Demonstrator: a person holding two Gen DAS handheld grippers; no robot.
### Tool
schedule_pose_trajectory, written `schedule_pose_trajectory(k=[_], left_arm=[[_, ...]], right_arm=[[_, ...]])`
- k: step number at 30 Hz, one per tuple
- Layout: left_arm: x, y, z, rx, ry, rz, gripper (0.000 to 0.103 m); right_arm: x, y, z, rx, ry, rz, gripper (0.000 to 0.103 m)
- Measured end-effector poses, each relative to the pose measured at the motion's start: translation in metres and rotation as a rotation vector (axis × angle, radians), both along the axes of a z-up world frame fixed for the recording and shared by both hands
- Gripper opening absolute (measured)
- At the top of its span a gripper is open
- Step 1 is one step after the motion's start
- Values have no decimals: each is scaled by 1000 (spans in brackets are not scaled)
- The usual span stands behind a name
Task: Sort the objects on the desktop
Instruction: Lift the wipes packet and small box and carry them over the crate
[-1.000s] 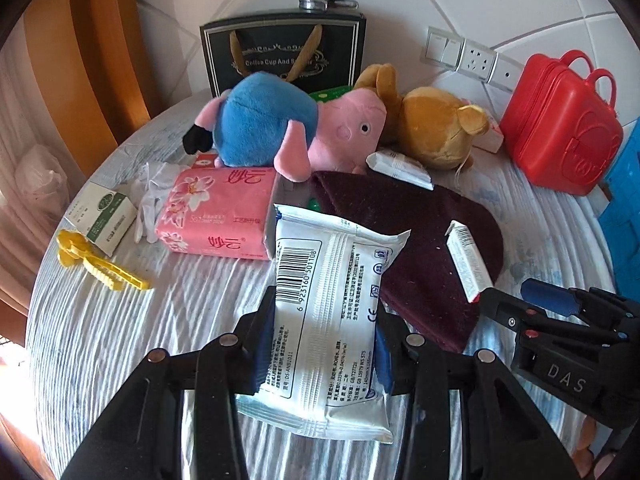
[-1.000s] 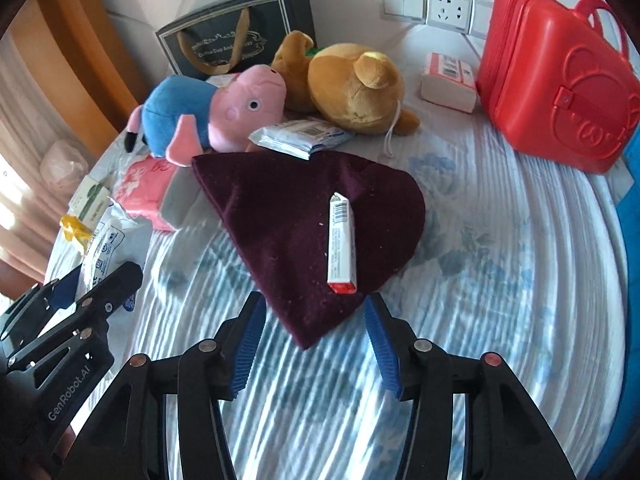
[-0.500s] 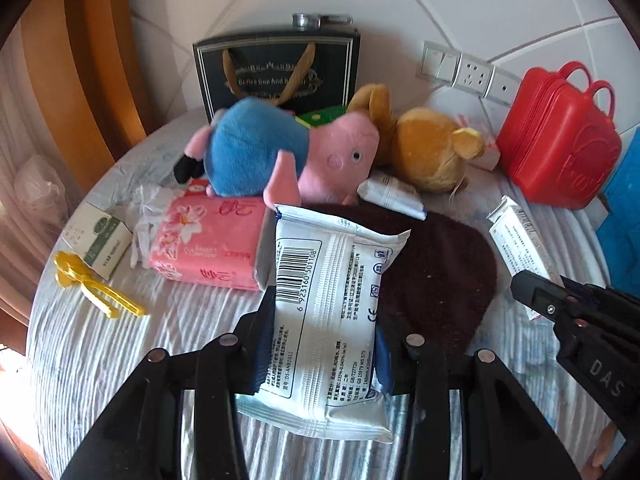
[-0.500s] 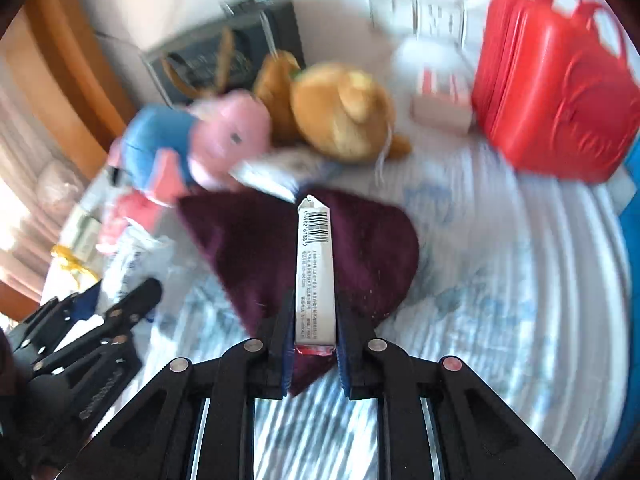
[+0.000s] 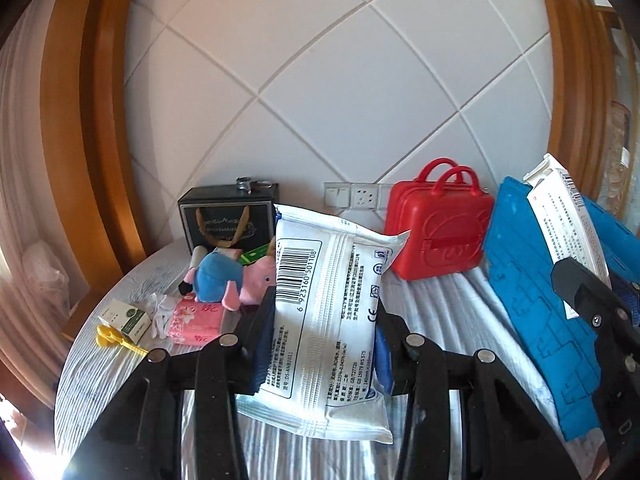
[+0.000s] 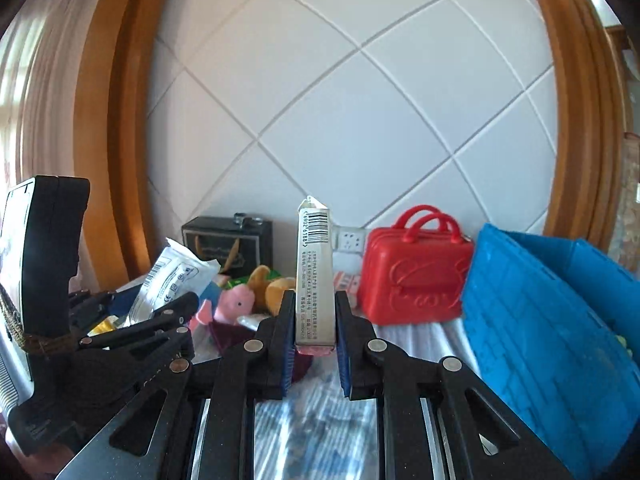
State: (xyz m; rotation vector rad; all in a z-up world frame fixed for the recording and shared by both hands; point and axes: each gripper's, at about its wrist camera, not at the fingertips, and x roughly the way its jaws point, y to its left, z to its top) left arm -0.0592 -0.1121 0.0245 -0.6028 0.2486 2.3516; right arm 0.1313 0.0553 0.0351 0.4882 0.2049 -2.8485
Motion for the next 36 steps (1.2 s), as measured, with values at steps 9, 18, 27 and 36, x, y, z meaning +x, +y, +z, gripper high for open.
schedule_pose_trajectory(k=[9,18,27,36], left_arm=[[152,96,31,40,106,-221,40],[268,196,37,50,103,-410,40],[333,241,27,-6,62,-492,40],[352,257,28,-22,64,-517,40]], right_arm=[[44,155,32,-64,49,-145,18],[54,310,41,-88,67,-351,18],[27,408,21,-80,-28,-479,18],[28,437,15,-90,-51,-501,18]])
